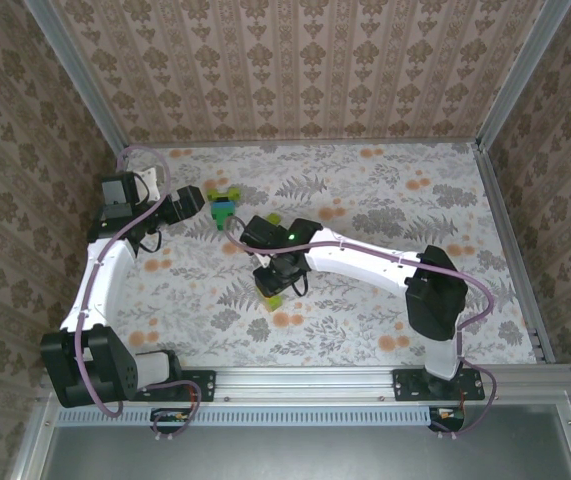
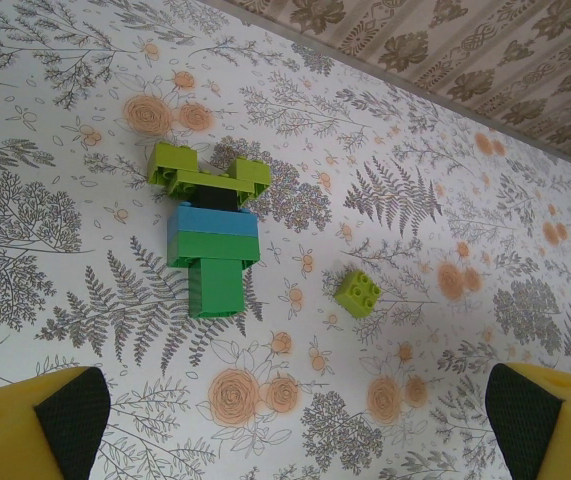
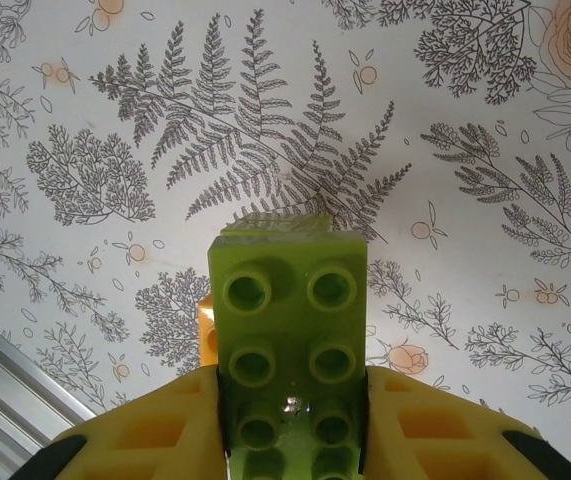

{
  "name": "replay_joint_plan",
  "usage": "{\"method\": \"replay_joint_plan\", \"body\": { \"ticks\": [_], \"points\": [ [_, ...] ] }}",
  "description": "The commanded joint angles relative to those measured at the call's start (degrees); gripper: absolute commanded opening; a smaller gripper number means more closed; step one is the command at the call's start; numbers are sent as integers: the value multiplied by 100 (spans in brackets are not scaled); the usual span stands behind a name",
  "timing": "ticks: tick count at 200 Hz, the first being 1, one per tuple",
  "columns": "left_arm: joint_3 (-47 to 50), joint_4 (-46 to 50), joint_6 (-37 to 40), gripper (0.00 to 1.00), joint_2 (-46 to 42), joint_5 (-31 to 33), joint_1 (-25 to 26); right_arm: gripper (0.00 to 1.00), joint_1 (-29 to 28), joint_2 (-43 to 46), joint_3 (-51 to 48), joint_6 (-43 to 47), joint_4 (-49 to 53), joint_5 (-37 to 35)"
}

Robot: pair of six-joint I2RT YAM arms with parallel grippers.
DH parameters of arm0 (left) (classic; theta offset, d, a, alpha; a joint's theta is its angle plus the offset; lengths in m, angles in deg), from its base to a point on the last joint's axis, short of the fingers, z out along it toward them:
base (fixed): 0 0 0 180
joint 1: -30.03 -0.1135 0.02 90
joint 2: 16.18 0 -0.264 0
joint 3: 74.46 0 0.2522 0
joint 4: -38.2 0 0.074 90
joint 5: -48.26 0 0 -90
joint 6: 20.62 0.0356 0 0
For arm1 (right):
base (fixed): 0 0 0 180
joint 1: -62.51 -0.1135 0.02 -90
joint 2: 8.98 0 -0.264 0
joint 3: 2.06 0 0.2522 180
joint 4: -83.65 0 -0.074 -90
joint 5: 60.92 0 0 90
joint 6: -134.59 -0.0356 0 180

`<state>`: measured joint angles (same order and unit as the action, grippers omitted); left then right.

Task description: Assemble a carrot with lego

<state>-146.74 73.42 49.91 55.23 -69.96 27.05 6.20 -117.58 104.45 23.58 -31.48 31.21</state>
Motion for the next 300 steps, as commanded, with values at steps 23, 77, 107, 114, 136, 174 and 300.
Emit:
{"method": "replay_joint_plan", "body": {
  "ticks": [23,77,107,114,136,174,300],
  "points": [
    [-158,131,111,100,-6,-15,42,32,-107,-187,235,-67,169,-13],
    [-153,136,117,100,-5,-25,40,32,-167,-184,244,-72,300,-123],
    [-145,132,118,100,-13,-25,38,32,-187,-193,263,-74,373,-204],
    [-147,132,117,100,-13,-28,36,32,-195,-200,261,-71,381,-204],
    [-149,132,118,100,-23,-32,40,32,-222,-224,264,-73,443,-256],
    [-145,135,116,100,-21,-34,43,32,-275,-238,252,-109,477,-272],
    [-143,133,111,100,-23,-51,42,33,-354,-627,522,-92,823,-415]
  ]
}}
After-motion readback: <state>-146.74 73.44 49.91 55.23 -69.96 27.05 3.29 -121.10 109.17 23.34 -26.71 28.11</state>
